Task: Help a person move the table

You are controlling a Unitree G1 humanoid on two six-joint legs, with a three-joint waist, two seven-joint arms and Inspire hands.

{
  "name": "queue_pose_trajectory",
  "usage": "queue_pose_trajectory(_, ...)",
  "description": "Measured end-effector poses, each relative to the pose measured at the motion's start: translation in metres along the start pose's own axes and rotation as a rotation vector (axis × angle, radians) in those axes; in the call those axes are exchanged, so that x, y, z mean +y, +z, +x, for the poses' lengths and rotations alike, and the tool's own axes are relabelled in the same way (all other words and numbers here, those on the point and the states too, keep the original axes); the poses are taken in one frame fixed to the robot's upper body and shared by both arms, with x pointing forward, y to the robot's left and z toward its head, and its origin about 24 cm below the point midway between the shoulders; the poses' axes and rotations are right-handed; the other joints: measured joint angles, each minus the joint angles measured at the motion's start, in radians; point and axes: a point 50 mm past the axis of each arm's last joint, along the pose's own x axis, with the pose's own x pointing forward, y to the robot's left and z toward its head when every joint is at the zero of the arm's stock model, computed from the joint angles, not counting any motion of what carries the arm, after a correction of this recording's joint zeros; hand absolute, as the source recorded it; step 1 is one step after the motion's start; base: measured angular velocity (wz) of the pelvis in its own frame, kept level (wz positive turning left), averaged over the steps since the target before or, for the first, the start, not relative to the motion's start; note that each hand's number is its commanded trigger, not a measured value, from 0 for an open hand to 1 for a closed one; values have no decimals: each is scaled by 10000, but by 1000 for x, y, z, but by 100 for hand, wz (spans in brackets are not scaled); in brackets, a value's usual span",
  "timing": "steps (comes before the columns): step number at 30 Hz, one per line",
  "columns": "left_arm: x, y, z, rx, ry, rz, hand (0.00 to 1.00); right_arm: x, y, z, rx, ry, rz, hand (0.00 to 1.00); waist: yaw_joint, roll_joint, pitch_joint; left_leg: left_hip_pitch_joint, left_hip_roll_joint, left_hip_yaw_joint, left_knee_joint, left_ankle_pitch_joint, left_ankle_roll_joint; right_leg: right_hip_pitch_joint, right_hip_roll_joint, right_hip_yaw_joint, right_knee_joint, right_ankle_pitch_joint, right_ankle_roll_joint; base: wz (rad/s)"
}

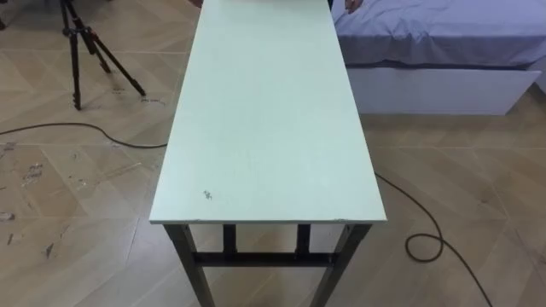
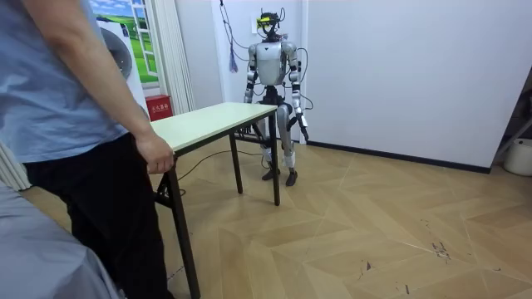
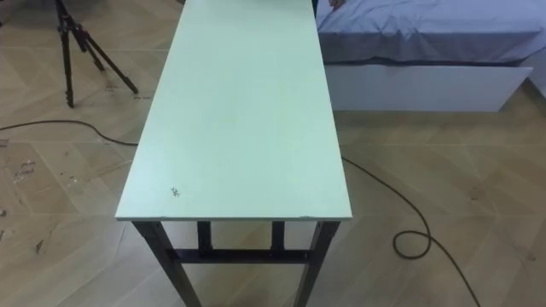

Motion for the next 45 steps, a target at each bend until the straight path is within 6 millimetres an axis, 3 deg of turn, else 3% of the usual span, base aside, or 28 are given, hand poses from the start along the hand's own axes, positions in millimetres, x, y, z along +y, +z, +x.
queue_pose_trajectory(15, 1, 5, 0, -206, 280, -17, 0, 0, -1, 0, -112, 155, 583, 0, -3, 90, -60, 121, 9, 7, -12, -1, 1, 88, 13, 77, 11, 1, -1, -1)
queue_pose_trajectory(17, 0, 1, 0, 18, 162, -729, 0, -2, -5, -1, -59, 178, 1084, 0, 14, 7, 5, 188, 6, 59, -15, -5, 3, 186, 12, 120, -9, -2, 5, -4)
queue_pose_trajectory(19, -1, 0, -1, 159, -173, -1333, 0, -1, -4, -1, -122, 324, 1249, 0, 22, 100, -41, 156, 14, 167, 0, -18, 24, 159, 12, 135, -27, -4, 7, -2)
queue_pose_trajectory(28, -9, -4, -4, 534, -2019, -4633, 0, 3, 10, -5, -1186, 1688, 2401, 0, 60, 163, -46, -47, 17, 302, 24, -27, 39, -71, -27, 137, 24, 18, 34, 0)
queue_pose_trajectory(35, -26, 27, -17, -809, -4439, -7102, 0, 30, 46, -20, -3605, 4262, 4037, 0, -5, 277, -66, -117, 27, 378, 52, -27, 39, -176, -28, 155, 24, 19, 33, 0)
queue_pose_trajectory(45, -68, 84, -56, -2412, -8335, -8610, 0, 73, 62, -45, -4687, 7169, 4259, 0, -97, 226, 41, -114, 65, 286, 53, -28, 39, -215, -36, 279, 173, 17, 35, -3)
